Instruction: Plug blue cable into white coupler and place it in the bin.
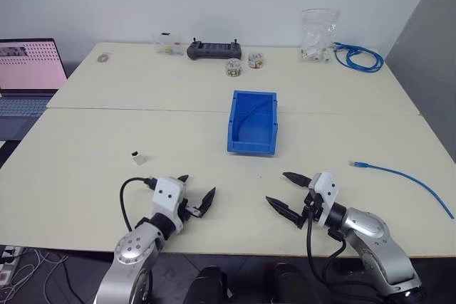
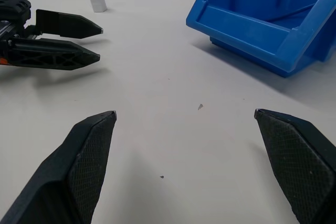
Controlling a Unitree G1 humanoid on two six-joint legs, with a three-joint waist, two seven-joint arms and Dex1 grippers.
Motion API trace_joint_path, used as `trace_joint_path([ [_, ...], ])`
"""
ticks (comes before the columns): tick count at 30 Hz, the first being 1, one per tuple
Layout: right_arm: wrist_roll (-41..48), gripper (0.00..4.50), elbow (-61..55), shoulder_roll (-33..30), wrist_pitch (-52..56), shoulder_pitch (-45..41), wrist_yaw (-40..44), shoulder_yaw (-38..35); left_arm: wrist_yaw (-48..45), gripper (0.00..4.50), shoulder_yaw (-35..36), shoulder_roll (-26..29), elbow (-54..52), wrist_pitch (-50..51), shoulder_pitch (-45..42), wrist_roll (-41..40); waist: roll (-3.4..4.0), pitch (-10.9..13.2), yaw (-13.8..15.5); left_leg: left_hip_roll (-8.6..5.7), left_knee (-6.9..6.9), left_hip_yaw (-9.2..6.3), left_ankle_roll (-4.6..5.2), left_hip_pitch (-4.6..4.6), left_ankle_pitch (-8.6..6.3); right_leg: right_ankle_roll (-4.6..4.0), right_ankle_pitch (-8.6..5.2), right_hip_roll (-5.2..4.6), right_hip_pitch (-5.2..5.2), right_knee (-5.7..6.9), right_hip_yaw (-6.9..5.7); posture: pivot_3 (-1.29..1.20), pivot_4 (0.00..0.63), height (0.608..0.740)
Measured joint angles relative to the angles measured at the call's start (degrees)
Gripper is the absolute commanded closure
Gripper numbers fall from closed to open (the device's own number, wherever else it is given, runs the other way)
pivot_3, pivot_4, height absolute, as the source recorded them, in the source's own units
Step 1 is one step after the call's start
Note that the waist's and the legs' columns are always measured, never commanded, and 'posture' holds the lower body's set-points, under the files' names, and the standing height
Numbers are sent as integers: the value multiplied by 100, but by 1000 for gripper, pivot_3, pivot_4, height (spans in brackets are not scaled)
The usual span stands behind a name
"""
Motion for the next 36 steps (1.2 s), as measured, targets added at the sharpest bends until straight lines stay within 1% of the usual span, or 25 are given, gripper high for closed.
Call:
trace_joint_path([
  [10,-5,0,0,-7,-2,2,-3,-1,-25,15,-1,1,-142,36,-79,-46,0,0,-1,0,0,0,0,0,0,0,0,0,0,0,0,0,150,740],
  [17,-121,0,0,-5,-20,7,-73,-4,-317,15,5,58,-142,-131,-88,-134,0,0,0,0,0,0,0,0,0,0,0,0,0,0,0,0,150,740],
  [20,-181,0,-44,-8,-19,21,-189,-35,-665,15,105,161,-132,-122,-291,-464,1,0,2,0,0,0,0,1,0,0,0,0,0,1,0,0,150,740],
  [24,-176,0,-551,-208,159,183,-248,-148,-1311,15,72,493,-96,-16,-835,-805,2,1,3,-2,1,0,-1,-2,0,0,0,0,0,0,-1,0,150,740],
  [26,-177,0,-876,-356,257,402,-334,-333,-1647,15,-93,707,-5,143,-1289,-874,1,1,24,-5,2,-3,-1,-4,0,0,0,0,1,0,-4,0,150,740],
  [29,-145,0,-1155,-659,450,572,-381,-746,-1873,15,-330,786,46,616,-1926,-1003,0,1,25,-8,5,4,0,-4,1,7,3,-1,3,-3,2,0,150,740],
  [31,-75,0,-1177,-836,563,589,-380,-1049,-2009,15,-516,820,52,800,-2168,-1038,-1,2,1,-6,4,11,0,-2,1,7,4,0,2,-1,7,0,150,740],
  [32,-22,0,-1164,-992,633,596,-330,-1256,-2101,15,-658,829,57,892,-2321,-1049,0,3,-11,-5,2,12,0,0,1,7,4,0,2,-1,7,0,150,740],
  [33,58,0,-1065,-1279,706,586,-208,-1464,-2159,15,-812,829,61,1001,-2520,-1049,0,12,-2,-9,5,11,2,-3,1,7,4,1,2,2,5,0,150,740],
  [35,239,0,-631,-1836,963,464,42,-2061,-2351,15,-1043,889,44,1169,-2889,-1047,-5,16,3,-9,7,12,3,0,2,11,6,2,6,2,5,0,150,740],
  [36,307,0,-451,-1984,1028,407,142,-2236,-2412,15,-1105,927,34,1234,-2973,-1047,-6,17,-3,-7,6,17,3,2,2,10,6,3,6,2,7,0,150,740],
])
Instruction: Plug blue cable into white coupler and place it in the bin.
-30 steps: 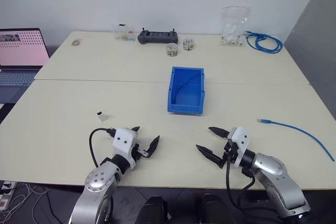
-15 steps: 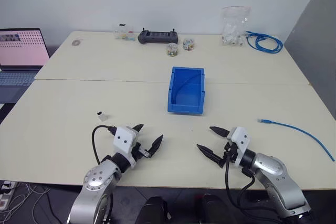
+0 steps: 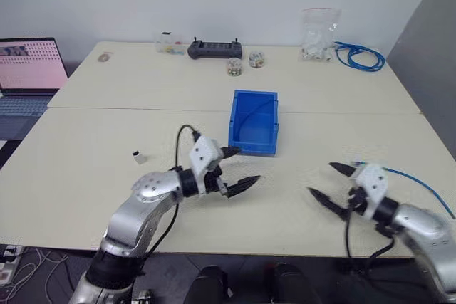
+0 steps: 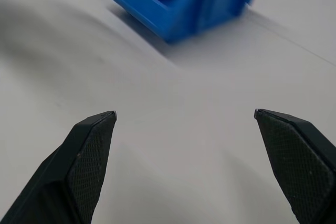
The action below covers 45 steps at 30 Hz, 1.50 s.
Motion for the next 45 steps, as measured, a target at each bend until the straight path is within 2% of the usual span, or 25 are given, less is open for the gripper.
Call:
trace_joint_path([
  [2,71,0,639,-402,81,-255,306,-266,-197,15,-256,143,-5,135,-179,48,-3,3,-27,6,-2,9,0,3,0,-2,-1,6,-1,3,4,0,150,740],
  [4,-80,0,1678,-907,8,-690,652,-279,-375,15,-597,216,-19,255,-350,170,0,7,-35,7,-3,16,1,4,1,-3,-1,6,-1,3,4,0,150,740],
  [7,-312,0,2658,-1235,-132,-1191,977,-82,-447,15,-776,195,-20,290,-490,223,-2,16,-35,5,-2,22,2,2,1,-4,0,6,-1,4,2,0,150,740],
  [10,-732,0,3877,-1393,-480,-2057,1300,417,-450,15,-849,120,-1,302,-643,305,2,26,-61,2,0,27,5,3,3,-4,1,2,-1,5,6,0,150,740],
  [14,-1311,0,5648,-1328,-672,-3592,1743,1169,-461,15,-975,56,29,276,-863,442,10,38,-128,1,-1,30,6,3,6,-17,12,-1,-1,4,12,0,150,740],
  [16,-1533,0,6196,-1278,-755,-4035,1944,1451,-462,15,-1002,20,28,288,-927,451,9,38,-135,2,0,28,4,1,7,-24,16,-1,-2,4,9,0,150,740],
  [17,-1674,366,6538,-1227,-800,-4293,2098,1622,-464,0,-1018,7,26,289,-958,462,9,38,-135,1,-1,28,4,0,7,-26,17,-1,-2,3,8,0,150,740],
  [21,-1885,1316,7247,-1159,-820,-4706,2558,1847,-465,0,-1042,-14,26,308,-979,490,9,38,-132,0,1,30,-1,-2,9,-27,18,-9,-2,2,12,0,150,740],
  [22,-1904,1468,7305,-1159,-849,-4741,2609,1872,-466,0,-1042,-14,26,320,-979,495,9,38,-132,-1,2,30,0,-1,9,-27,18,-10,-2,2,12,0,150,740],
  [31,-1987,3879,7412,-1148,-738,-4837,3193,1870,-600,0,-1046,23,27,338,-979,582,10,38,-132,2,3,26,1,1,8,-26,18,-9,-1,7,9,0,150,740],
  [34,-1905,4487,7232,-1130,-653,-4727,3331,1845,-626,0,-1046,-17,28,338,-981,581,10,38,-133,2,5,27,1,1,8,-26,18,-9,-1,8,10,0,150,740],
  [40,-1814,4487,6656,-1119,-1058,-4435,3623,1818,-753,0,-1046,118,61,150,-896,634,12,37,-155,2,4,30,-1,5,9,-25,18,-9,-2,11,13,0,150,740],
  [43,-1771,4487,6001,-1175,-1160,-4347,3954,1833,-825,0,-1018,347,63,59,-622,666,16,37,-175,5,3,30,1,8,8,-23,17,-8,-3,14,16,0,150,740],
  [45,-1621,4487,5055,-1257,-1129,-4096,4208,1895,-836,0,-822,602,8,-31,-249,655,16,37,-172,14,0,26,2,8,7,-22,16,-4,-5,12,13,0,150,740],
])
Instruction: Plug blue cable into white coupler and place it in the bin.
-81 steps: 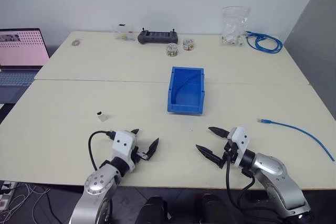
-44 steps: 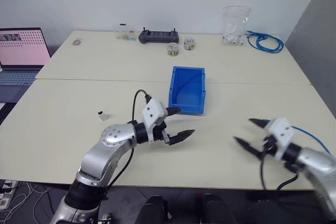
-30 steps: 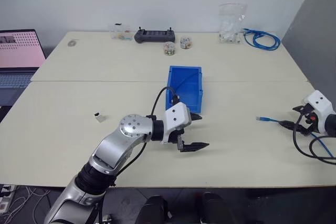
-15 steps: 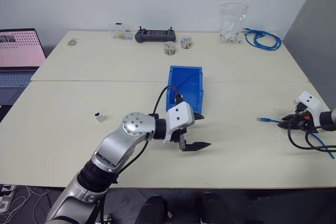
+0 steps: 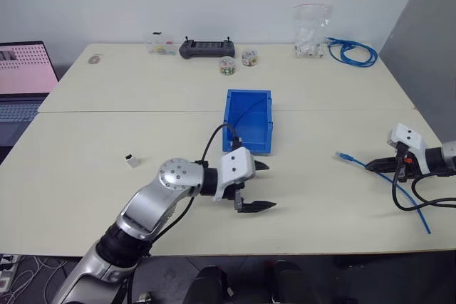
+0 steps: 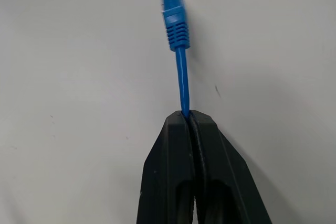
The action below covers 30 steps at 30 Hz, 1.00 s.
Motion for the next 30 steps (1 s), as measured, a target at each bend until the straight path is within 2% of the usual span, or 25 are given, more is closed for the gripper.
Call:
trace_joint_path([
  [4,303,4487,-1930,43,657,398,137,272,-9,0,544,568,-42,-193,731,-2,2,0,15,2,1,-9,1,-2,-1,3,-2,1,-2,0,-6,0,150,740],
  [8,444,4487,-3131,623,1321,364,16,796,-5,0,954,905,-121,-468,1408,6,-1,1,38,1,4,-11,2,-4,-2,9,-5,-2,0,-4,-7,0,150,740],
  [14,100,4487,-3095,2077,1868,-409,-662,1776,18,0,1410,1227,36,-1218,2246,227,0,3,43,1,-1,-16,2,-10,-1,-9,4,-2,-11,-3,-11,0,150,740],
  [20,-364,4487,-2208,2924,1845,-888,-1106,2383,41,0,1607,1252,478,-1737,2360,396,-2,3,159,-9,0,-19,1,-15,-1,-10,5,-9,-16,-7,-13,0,150,740],
  [23,-476,3873,-1822,3124,1815,-977,-1237,2474,10,0,1649,1278,728,-2050,2366,451,-1,2,163,-9,-1,-15,0,-21,-1,-12,5,-9,-28,-1,-9,0,150,740],
  [27,-495,2762,-1652,3186,1757,-1066,-1280,2450,18,0,1662,1204,1099,-2257,2135,465,0,2,156,-5,-1,-17,1,-18,-1,-16,8,-5,-29,6,-14,0,150,740],
  [30,-364,2077,-1721,3189,1892,-1054,-1366,2209,59,0,1658,1026,1443,-2315,1813,479,0,2,157,-5,0,-17,1,-20,-1,-16,9,-4,-31,7,-14,0,150,740],
])
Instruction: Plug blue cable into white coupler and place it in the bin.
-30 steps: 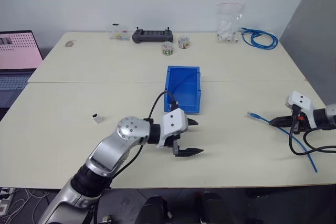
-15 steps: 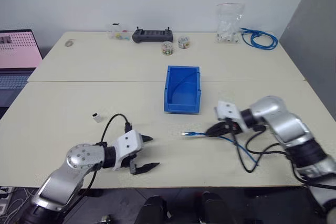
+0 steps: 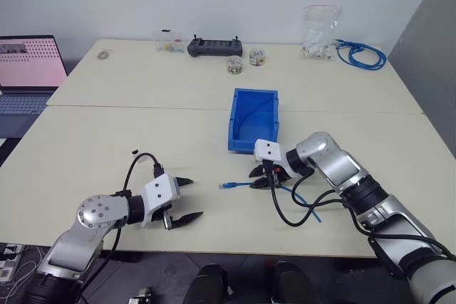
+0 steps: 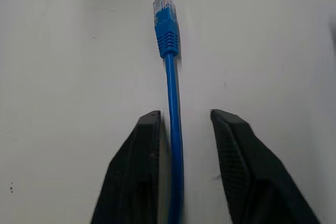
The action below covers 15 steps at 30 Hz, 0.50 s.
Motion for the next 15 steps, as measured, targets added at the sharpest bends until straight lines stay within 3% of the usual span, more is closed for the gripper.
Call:
trace_joint_path([
  [3,403,1275,-638,-133,396,105,-44,-471,60,0,-34,-156,287,-148,-284,104,0,0,4,-1,-1,0,0,-6,0,0,1,-2,-5,1,1,0,150,740],
  [8,1096,1275,-2280,-814,1174,1152,-62,-1179,72,0,-289,-367,569,-306,-682,353,-5,-3,60,-7,-1,-3,0,-11,-2,2,0,-9,2,-10,-2,0,150,740],
  [15,1735,1275,-3929,-1056,1599,2687,-636,-1600,-156,0,-670,-735,888,-298,-1215,505,-3,-5,22,-5,4,-1,3,3,-1,32,-10,-4,19,-7,-2,0,150,740],
])
